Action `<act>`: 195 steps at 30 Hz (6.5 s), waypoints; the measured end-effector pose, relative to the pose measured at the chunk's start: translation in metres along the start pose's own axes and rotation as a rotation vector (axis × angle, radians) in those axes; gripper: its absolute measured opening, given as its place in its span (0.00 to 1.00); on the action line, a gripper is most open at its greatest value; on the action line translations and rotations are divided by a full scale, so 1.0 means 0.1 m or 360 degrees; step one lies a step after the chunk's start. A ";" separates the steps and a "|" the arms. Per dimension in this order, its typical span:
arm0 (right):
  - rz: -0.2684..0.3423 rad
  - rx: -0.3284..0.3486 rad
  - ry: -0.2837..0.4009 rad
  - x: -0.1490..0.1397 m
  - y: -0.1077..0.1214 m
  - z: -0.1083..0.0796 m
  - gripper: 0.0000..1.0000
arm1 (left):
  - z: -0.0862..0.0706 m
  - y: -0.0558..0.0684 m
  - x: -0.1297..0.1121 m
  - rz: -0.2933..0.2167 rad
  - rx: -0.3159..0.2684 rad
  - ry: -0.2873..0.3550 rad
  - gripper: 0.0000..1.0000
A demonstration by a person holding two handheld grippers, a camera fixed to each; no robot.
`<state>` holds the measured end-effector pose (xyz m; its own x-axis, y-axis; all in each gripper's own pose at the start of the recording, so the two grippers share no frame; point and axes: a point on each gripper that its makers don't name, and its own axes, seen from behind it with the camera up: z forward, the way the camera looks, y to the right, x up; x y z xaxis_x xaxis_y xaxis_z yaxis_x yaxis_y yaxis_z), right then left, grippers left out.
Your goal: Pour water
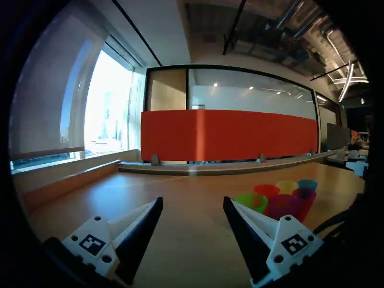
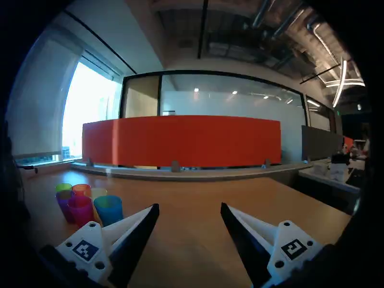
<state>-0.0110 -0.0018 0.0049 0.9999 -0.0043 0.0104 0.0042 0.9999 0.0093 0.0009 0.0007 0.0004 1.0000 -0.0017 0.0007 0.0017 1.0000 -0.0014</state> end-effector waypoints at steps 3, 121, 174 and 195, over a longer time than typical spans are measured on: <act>-0.0004 0.0024 -0.0010 0.03 -0.04 0.01 0.99 | 0.01 0.02 0.06 -0.0016 -0.0014 -0.0001 0.93; -0.0342 0.1204 -0.0426 0.79 -1.22 0.36 0.99 | 0.45 0.94 0.58 0.0316 -0.1130 -0.0485 0.93; -0.0448 0.1332 -0.0774 -0.42 -1.37 0.49 0.99 | 0.54 0.96 -0.55 0.0394 -0.1294 -0.0852 0.93; -0.0459 0.1355 -0.0845 -0.74 -1.47 0.62 1.00 | 0.66 1.08 -0.79 0.0432 -0.1347 -0.0923 0.93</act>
<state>-0.0862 -0.1494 0.0647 0.8280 -0.4517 0.3321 0.0271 0.6239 0.7810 -0.0782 0.1088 0.0664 0.8141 0.4453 0.3726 0.0017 0.6399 -0.7685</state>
